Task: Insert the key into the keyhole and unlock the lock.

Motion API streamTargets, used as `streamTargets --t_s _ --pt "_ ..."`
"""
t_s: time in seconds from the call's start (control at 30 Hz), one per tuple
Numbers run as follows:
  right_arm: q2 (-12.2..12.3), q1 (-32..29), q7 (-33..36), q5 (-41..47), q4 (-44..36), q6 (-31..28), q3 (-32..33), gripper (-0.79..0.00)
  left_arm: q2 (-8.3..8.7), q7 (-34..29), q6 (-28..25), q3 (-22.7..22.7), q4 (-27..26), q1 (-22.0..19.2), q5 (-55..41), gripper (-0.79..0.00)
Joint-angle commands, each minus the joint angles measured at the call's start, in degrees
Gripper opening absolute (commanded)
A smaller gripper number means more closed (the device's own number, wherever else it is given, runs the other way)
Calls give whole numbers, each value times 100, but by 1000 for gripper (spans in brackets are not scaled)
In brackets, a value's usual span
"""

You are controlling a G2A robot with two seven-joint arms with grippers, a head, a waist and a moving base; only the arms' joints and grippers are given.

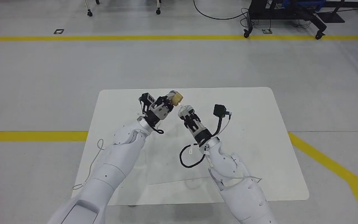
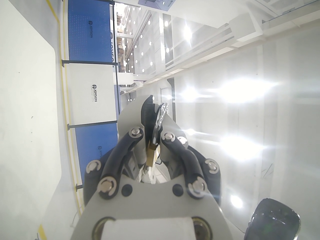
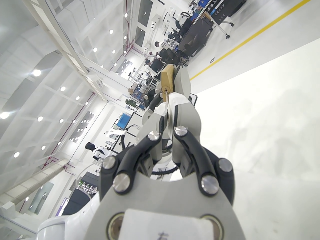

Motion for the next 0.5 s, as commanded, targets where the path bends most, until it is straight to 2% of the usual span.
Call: streamTargets --t_s 0.0,0.47 --pt "-6 4 3 -24 3 8 -3 -785 -7 -12 -48 -8 11 -7 59 -785" --pt "-34 -72 -44 -502 -196 448 -21 -785 15 184 -820 -15 14 -77 1175 -785"
